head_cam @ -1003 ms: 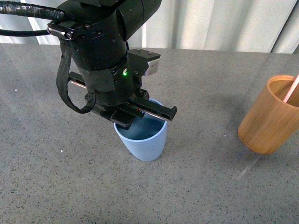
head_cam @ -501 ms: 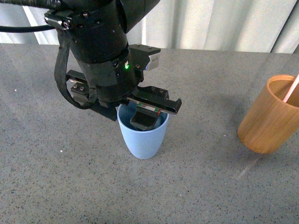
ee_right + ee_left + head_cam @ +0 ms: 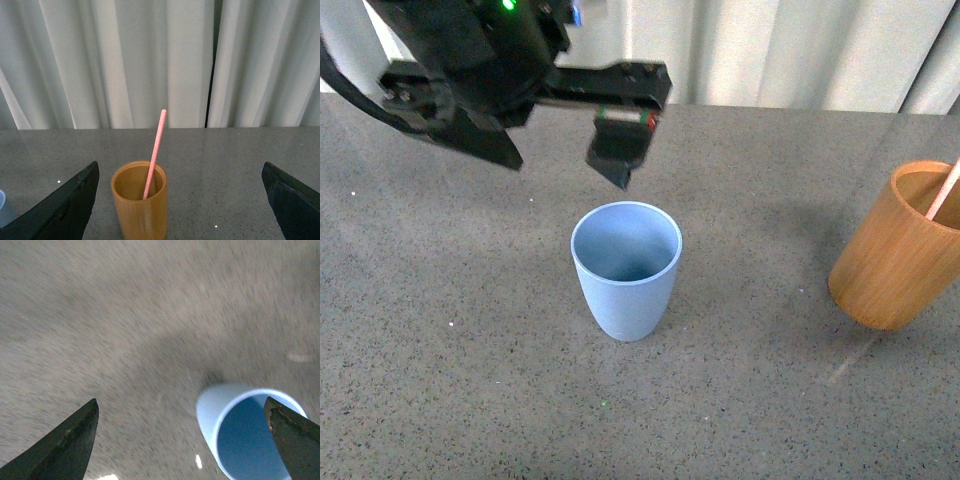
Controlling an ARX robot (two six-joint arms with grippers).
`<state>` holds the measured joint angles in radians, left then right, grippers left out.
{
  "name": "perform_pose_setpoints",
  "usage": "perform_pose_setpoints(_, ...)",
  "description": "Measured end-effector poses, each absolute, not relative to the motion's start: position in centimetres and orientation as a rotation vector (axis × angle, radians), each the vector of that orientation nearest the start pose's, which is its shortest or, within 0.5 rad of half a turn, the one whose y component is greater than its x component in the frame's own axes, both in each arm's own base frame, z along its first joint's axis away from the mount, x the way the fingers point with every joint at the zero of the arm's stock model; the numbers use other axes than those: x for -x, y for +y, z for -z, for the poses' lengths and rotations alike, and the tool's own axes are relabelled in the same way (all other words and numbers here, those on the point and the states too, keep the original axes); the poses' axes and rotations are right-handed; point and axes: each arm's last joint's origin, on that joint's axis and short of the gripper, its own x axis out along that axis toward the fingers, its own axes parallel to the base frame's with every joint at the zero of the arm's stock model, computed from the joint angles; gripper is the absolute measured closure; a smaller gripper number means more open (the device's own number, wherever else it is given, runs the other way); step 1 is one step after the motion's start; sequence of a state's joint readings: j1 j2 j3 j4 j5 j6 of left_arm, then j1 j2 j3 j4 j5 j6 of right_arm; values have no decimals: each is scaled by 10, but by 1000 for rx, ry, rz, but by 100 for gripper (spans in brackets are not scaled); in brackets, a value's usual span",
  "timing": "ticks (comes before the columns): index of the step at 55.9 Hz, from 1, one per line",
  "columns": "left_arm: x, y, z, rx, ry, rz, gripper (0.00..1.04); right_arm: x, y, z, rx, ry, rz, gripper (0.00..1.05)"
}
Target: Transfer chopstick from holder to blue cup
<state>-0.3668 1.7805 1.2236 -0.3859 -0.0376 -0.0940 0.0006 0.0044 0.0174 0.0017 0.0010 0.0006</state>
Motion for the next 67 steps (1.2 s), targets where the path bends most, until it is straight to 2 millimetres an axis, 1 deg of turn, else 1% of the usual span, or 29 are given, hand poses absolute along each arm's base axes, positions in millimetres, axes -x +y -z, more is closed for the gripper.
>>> perform_pose_setpoints(5, -334, -112, -224, -63, 728, 141, 7, -97, 0, -169, -1, -15, 0, 10)
perform_pose_setpoints(11, -316, -95, -241, -12, 554, 55, 7, -97, 0, -169, -1, -15, 1, 10)
perform_pose_setpoints(15, -312, -92, -247, 3, 519, 49, 7, -97, 0, -169, 0, -15, 0, 10)
perform_pose_setpoints(18, -311, -91, -248, 6, 517, 45, 7, -97, 0, -169, -1, -15, -2, 10)
perform_pose_setpoints(25, -312, -92, -236, -5, 546, 41, 7, -97, 0, -169, -1, -15, -1, 10)
perform_pose_setpoints(28, -309, -88, -224, -15, 353, 15, 19, -97, 0, -169, -1, -15, -1, 10)
perform_pose_setpoints(29, -308, -87, -222, -15, 324, 18, 21, -97, 0, -169, -1, -15, -1, 10)
perform_pose_setpoints(31, -299, -82, -217, -8, 221, 26, 28, -97, 0, -169, -1, -15, -1, 10)
perform_pose_setpoints(32, -296, -80, -216, -3, 199, 26, 30, -97, 0, -169, -1, -15, 0, 10)
perform_pose_setpoints(36, -273, -62, -214, 18, 37, 14, 47, -97, 0, -169, -1, -15, 1, 10)
perform_pose_setpoints(38, -261, -53, -214, 22, 0, 1, 56, -97, 0, -169, -1, -15, 0, 10)
perform_pose_setpoints(39, -258, -51, -214, 21, -6, -1, 58, -97, 0, -169, 0, -15, 0, 10)
perform_pose_setpoints(41, -248, -44, -211, 21, -14, -5, 67, -97, 0, -169, -1, -15, -2, 10)
perform_pose_setpoints(42, -242, -40, -207, 20, -9, -7, 73, -97, 0, -169, -1, -15, -2, 10)
perform_pose_setpoints(43, -239, -39, -205, 18, -5, -3, 76, -97, 0, -169, -1, -15, -1, 10)
perform_pose_setpoints(45, -231, -35, -199, 13, 10, 3, 85, -97, 0, -169, -1, -15, -1, 10)
perform_pose_setpoints(46, -225, -33, -195, 9, 16, 9, 91, -97, 0, -169, -1, -15, 0, 10)
perform_pose_setpoints(49, -216, -29, -191, 7, 18, 13, 102, -97, 0, -169, -1, -15, 0, 10)
perform_pose_setpoints(56, -199, -21, -187, 6, 4, 3, 101, -97, 0, -169, -1, -15, 0, 10)
perform_pose_setpoints(61, -185, -15, -181, 5, 11, 1, 101, -97, 0, -169, -1, -15, 0, 10)
perform_pose_setpoints(67, -172, -11, -178, 5, 9, 10, 101, -97, 0, -169, -1, -15, 0, 10)
